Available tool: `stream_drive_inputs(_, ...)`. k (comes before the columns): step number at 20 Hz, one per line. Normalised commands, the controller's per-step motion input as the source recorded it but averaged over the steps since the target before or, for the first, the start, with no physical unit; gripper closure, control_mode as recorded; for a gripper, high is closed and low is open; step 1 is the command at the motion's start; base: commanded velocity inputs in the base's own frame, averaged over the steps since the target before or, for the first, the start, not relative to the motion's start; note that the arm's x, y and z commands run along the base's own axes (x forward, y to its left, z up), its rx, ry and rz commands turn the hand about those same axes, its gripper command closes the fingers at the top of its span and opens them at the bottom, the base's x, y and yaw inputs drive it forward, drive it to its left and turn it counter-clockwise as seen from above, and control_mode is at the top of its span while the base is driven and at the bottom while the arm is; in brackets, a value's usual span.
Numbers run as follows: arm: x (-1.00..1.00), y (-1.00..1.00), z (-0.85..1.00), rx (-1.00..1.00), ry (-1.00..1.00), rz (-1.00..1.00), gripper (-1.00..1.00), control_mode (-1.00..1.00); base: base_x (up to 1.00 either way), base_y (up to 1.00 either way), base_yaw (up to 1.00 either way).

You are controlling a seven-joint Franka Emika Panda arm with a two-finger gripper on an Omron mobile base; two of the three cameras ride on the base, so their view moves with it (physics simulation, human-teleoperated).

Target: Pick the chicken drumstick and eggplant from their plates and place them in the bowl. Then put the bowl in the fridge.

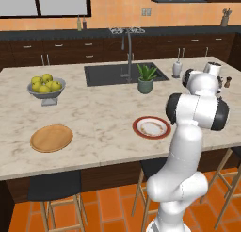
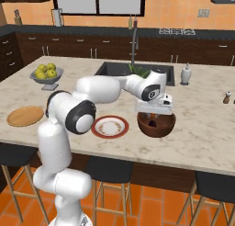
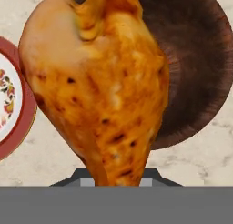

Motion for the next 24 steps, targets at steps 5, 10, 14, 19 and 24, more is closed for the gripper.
stream_drive_inputs(5, 0.60, -0.08, -0.50, 0.00, 0.00, 0.22, 1.00, -1.00, 0.00, 0.00, 0.00)
stream_drive_inputs(10, 0.54, -0.39, -0.24, 0.00, 0.09, 0.12, 1.00, -1.00, 0.00, 0.00, 0.00)
stream_drive_inputs(14, 0.18, -0.18, -0.36, 0.00, 0.07, 0.13, 1.00, -1.00, 0.00, 0.00, 0.00)
stream_drive_inputs(19, 0.10, 0.00, -0.36, 0.02, 0.05, 0.13, -1.00, -1.00, 0.00, 0.00, 0.00)
stream_drive_inputs(24, 0.06, 0.02, -0.17, 0.00, 0.01, 0.09, -1.00, -1.00, 0.00, 0.00, 0.00)
